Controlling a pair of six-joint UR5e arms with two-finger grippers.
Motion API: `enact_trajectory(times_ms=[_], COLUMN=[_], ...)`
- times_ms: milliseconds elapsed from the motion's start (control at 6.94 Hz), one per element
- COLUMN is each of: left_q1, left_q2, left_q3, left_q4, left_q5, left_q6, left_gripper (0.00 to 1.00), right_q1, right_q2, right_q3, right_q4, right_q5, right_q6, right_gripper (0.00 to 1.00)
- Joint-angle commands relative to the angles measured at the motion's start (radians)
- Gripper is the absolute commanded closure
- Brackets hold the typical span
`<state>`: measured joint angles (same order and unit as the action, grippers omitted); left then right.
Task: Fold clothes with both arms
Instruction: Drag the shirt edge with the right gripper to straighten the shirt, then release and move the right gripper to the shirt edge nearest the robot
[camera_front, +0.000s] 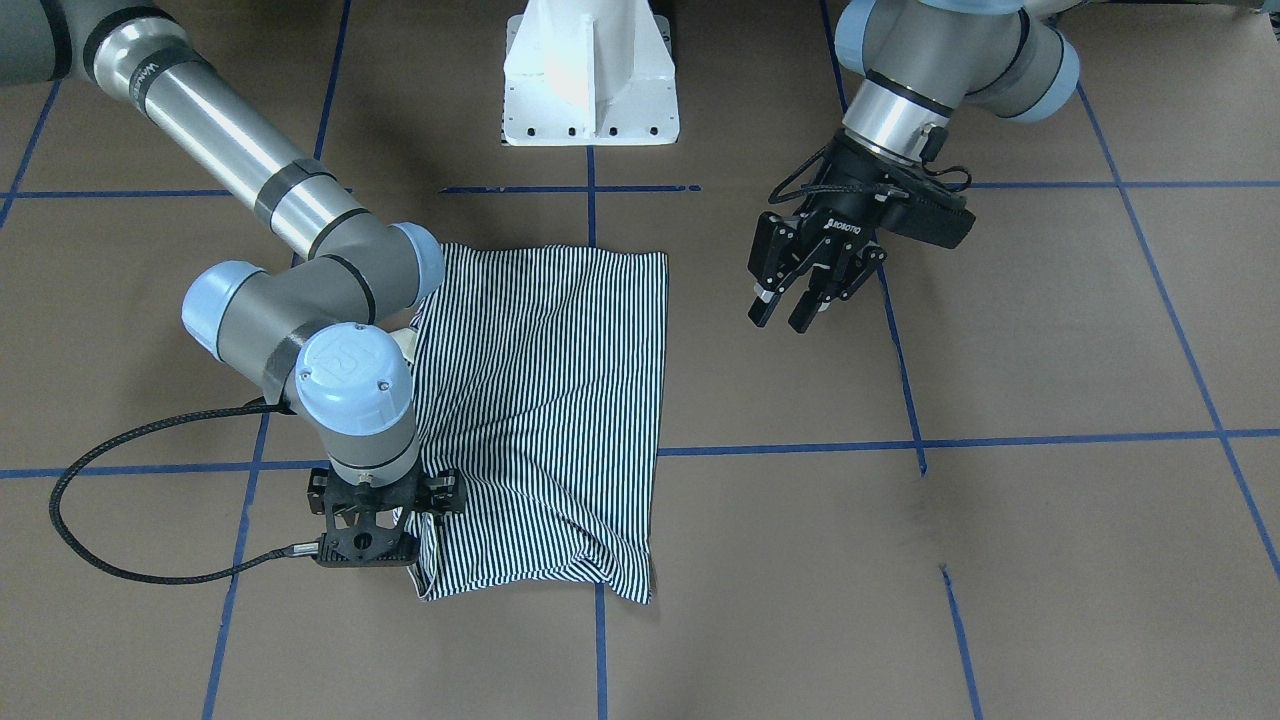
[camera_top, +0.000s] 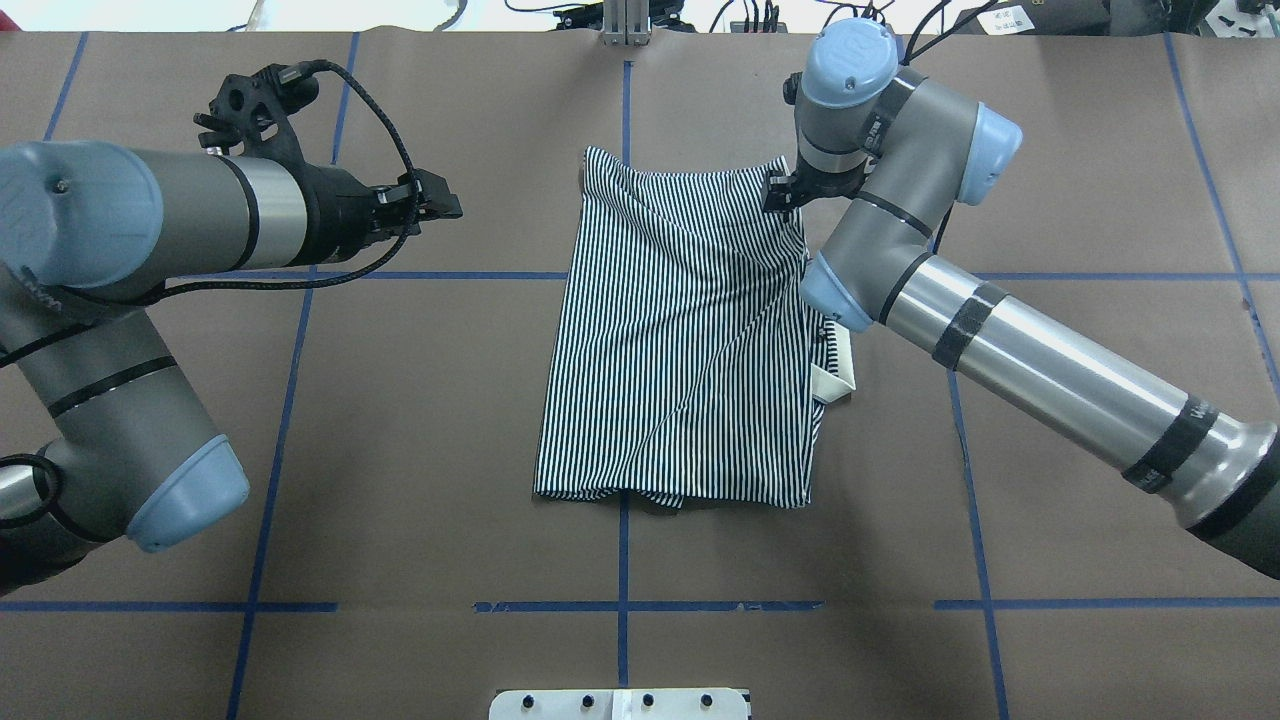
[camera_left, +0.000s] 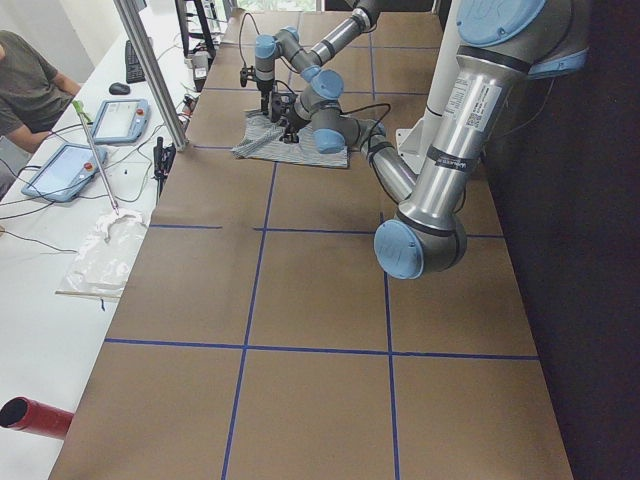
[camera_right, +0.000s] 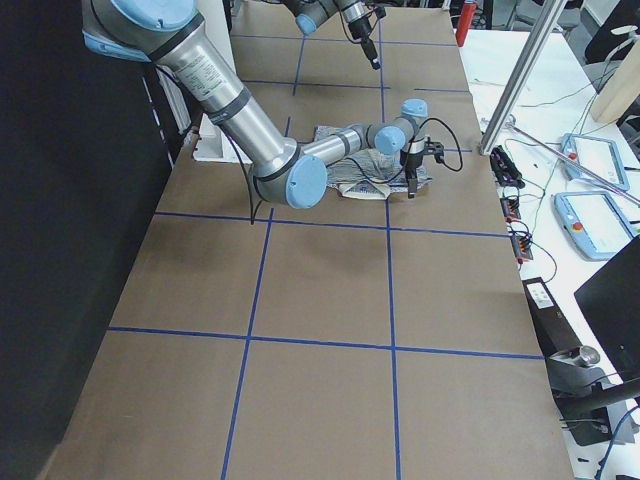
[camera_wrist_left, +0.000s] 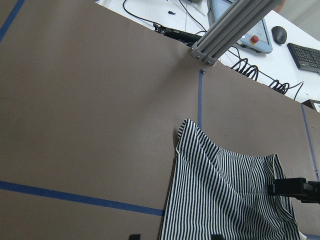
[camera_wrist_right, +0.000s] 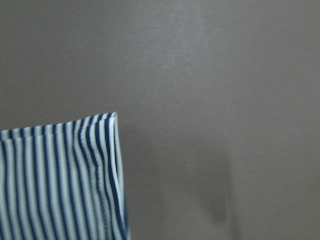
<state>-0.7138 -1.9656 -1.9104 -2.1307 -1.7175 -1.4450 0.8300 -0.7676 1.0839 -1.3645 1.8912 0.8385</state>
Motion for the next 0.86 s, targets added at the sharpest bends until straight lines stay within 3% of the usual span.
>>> enact_trajectory(times_ms=[0,288,720], left_q1=[0.002,0.0,0.005], left_q2=[-0.002,-0.004,-0.012], left_q3=[-0.042,-0.064,-0.058], left_q4=[0.059,0.069,0.075], left_q5=[-0.002,-0.004,-0.004], left_q6=[0.0,0.002,0.012], left_gripper=[0.44,0.44,0.45], right_q1=[0.047,0.052,-0.075], right_q2=[-0.039,-0.059,-0.25], right_q3=[0.01,0.124,0.509], right_q4=[0.001,-0.019,-0.015], right_q5=[0.012,0.057,0.019], right_q6=[-0.081,0.001,0.618], right_gripper=[0.0,0.0,0.0])
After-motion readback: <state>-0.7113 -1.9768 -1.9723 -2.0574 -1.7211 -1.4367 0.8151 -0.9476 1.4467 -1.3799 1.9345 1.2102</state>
